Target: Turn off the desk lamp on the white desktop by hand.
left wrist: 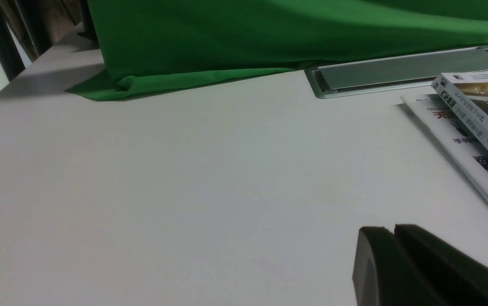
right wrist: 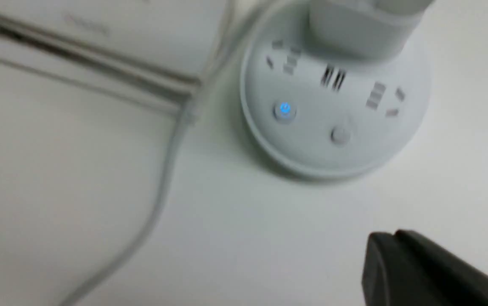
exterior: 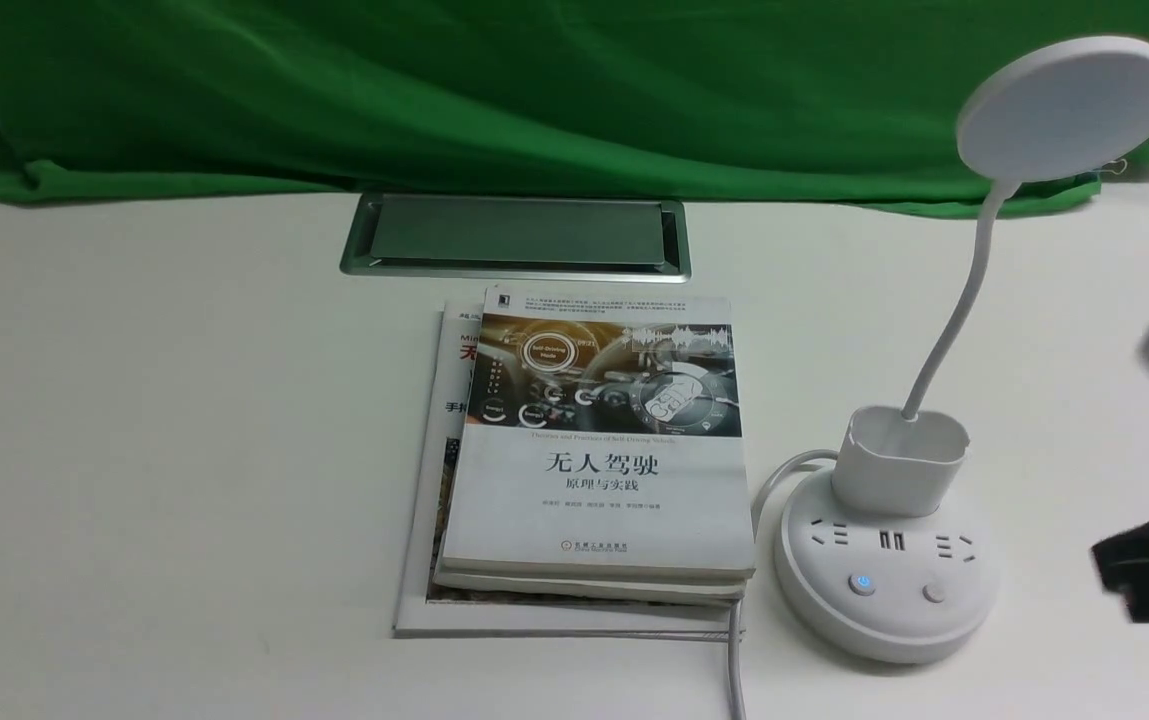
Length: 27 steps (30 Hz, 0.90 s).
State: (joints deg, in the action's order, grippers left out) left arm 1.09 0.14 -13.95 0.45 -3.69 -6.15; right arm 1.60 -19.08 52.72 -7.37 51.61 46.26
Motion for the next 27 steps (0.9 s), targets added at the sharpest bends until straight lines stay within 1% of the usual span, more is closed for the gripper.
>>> enactJointPlan(steps=[4,7,9,10,11,12,13,15,17,20,27], targets=[[0.00,0.00,0.00,0.00,0.00,0.00,0.0605,-0.30,0.00,-4.75,-0.05,-2.93,0.00,0.0610],[0.00,0.00,0.00,0.00,0.00,0.00,0.0605,1.27,0.00,-7.35,0.86,-5.33,-0.29,0.0610],[0.00,0.00,0.00,0.00,0.00,0.00,0.0605,7.30,1.02,-11.43,2.53,-8.11,-1.76,0.0604],[0.00,0.00,0.00,0.00,0.00,0.00,0.0605,7.98,1.02,-11.82,2.65,-8.43,-1.96,0.0603],[0.00,0.00,0.00,0.00,0.00,0.00,0.0605,14.49,3.30,-15.72,3.31,-11.89,-3.95,0.0599],[0.00,0.00,0.00,0.00,0.00,0.00,0.0605,18.33,4.66,-17.65,3.74,-13.47,-5.08,0.0599],[0.00,0.00,0.00,0.00,0.00,-0.07,0.0605,21.24,6.44,-20.05,4.11,-15.62,-6.54,0.0599],[0.00,0.00,0.00,0.00,0.00,-0.03,0.0605,24.16,9.24,-24.64,4.47,-18.89,-9.27,0.0599],[0.00,0.00,0.00,0.00,0.00,-0.03,0.0605,25.29,10.34,-27.88,4.58,-20.46,-11.33,0.0599],[0.00,0.00,0.00,0.00,0.00,-0.03,0.0605,26.15,10.42,-30.82,4.60,-21.53,-13.14,0.0599],[0.00,0.00,0.00,0.00,0.00,-0.03,0.0605,25.72,10.42,-31.21,4.65,-29.84,-14.14,0.0599]])
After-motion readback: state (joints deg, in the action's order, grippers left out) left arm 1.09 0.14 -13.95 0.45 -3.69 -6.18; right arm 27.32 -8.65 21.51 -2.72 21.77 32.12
